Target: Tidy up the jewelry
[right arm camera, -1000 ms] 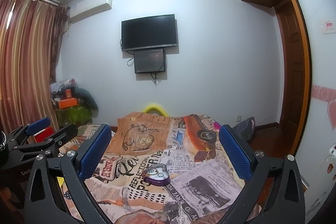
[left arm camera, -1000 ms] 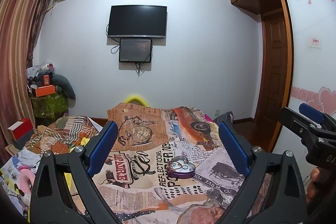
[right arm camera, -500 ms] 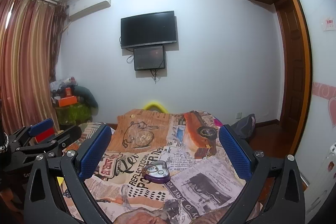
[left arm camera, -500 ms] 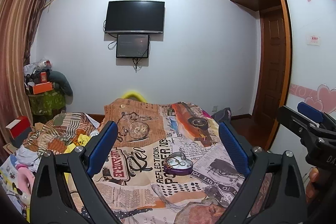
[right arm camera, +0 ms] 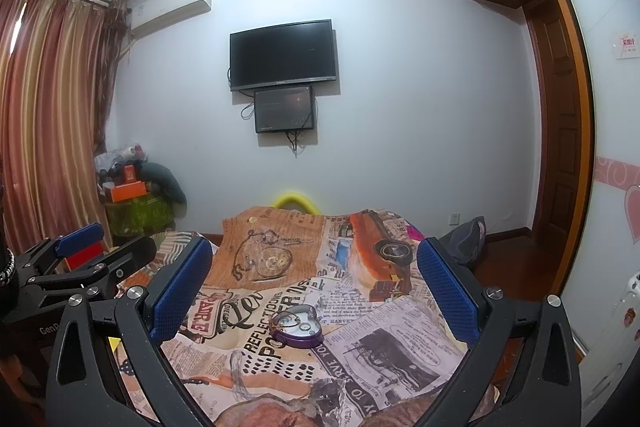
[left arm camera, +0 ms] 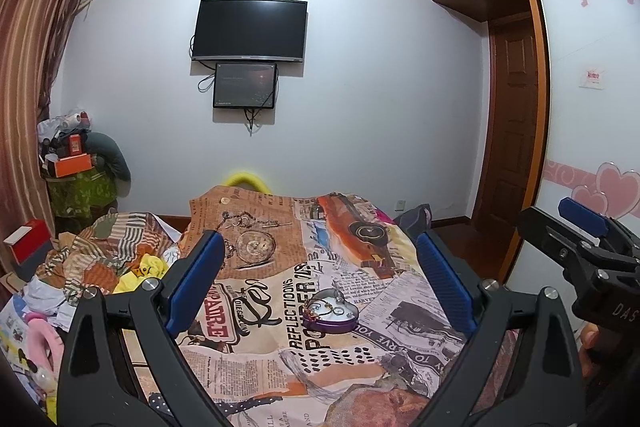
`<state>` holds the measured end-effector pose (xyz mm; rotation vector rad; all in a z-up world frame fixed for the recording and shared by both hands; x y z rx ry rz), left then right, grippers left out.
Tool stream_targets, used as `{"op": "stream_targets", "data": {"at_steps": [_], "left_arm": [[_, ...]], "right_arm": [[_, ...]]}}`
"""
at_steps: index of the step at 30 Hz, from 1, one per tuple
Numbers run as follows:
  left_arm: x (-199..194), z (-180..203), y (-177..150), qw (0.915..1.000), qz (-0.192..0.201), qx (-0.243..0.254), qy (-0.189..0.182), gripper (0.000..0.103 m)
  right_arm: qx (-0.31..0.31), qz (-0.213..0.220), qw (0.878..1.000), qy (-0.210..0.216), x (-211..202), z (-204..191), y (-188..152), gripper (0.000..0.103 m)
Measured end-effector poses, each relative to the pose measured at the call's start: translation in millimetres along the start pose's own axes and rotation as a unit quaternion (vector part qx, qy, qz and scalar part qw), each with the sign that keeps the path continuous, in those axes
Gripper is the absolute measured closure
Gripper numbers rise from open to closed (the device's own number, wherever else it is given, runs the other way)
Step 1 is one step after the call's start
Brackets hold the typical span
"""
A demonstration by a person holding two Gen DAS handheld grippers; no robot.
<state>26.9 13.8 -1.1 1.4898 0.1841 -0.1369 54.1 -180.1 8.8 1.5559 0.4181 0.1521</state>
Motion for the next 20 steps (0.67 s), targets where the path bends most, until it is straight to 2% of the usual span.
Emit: {"op": "stream_targets", "data": {"at_steps": [20], "left_arm": [[5.8,3.7,-3.6,1.0,-0.007,0.002,-0.006,0.006]], "right_arm": [[-0.002,-0.008,1.0,0.0,7.5,2.1,-2.4,0.001]]}}
Point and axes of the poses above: each gripper's, at about its wrist camera, not at the fingertips, and x roughly the way its jaws point, z to its right, y to its top, the point moved 1 cm from there along x, roughly the way its jaws point, and after that the axes turned 1 degree about -y, right-handed, at the moved point
